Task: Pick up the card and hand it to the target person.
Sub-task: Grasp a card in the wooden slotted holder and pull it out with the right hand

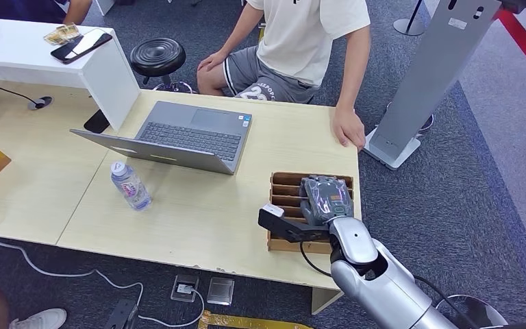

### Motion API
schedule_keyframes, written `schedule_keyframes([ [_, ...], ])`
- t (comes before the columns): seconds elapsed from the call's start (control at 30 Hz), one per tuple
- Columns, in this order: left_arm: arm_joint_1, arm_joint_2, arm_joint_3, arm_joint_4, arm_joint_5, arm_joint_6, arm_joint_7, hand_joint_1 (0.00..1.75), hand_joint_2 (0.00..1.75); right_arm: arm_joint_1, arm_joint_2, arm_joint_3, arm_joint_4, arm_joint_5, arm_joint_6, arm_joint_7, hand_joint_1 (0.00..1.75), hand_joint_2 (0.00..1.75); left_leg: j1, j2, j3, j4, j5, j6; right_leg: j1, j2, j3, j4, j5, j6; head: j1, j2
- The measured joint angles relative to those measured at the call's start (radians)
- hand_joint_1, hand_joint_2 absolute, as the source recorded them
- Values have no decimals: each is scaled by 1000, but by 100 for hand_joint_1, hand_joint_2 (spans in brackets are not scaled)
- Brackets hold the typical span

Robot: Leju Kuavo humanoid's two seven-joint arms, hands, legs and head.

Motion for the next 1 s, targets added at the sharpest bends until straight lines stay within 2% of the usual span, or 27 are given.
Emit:
schedule_keyframes([
  [0.03, 0, 0, 0, 0, 0, 0, 0, 0, 0, 0, 0, 0, 0, 0, 0, 0, 117, 175, 0, 0, 0, 0, 0, 0, 0, 0, 0, 0, 0, 0, 0, 0],
  [0.1, 0, 0, 0, 0, 2, 0, 0, 0, 0, 0, 0, 0, 2, 0, -1, -1, 126, 175, 0, 0, 0, 0, 0, 0, 0, 0, 0, 0, 0, 0, 0, 0],
  [0.23, 0, 0, 0, 0, 2, 0, 4, 0, 0, -1, 0, 0, 3, 0, -4, -4, 158, 175, 0, 0, 0, 0, 0, 0, 0, 0, 0, 0, 0, 0, 0, 0],
  [0.3, 0, 0, 0, 0, 2, 0, 6, 0, 0, -2, 0, 0, 4, 0, -5, -7, 164, 175, 0, 0, 0, 0, 0, 0, 0, 0, 0, 0, 0, 0, 0, 0],
  [0.47, 0, 0, 0, 0, 1, 0, 4, 0, 0, -5, 3, 0, 8, 0, -8, -13, 154, 175, 0, 0, 0, 0, 0, 0, 0, 0, 0, 0, 0, 0, 0, 0],
  [0.83, 0, 0, 0, 0, 3, 0, -7, 0, 0, -12, 6, 0, 17, -9, -39, -25, 154, 175, 0, 0, 0, 0, 0, 0, 0, 0, 0, 0, 0, 0, 0, 0],
  [1.0, 0, 0, 0, 0, 4, 0, -4, 0, 0, -30, 6, -13, 19, -69, -79, -36, 154, 175, 0, 0, 0, 0, 0, 0, 0, 0, 0, 0, 0, 0, 0, 0],
])
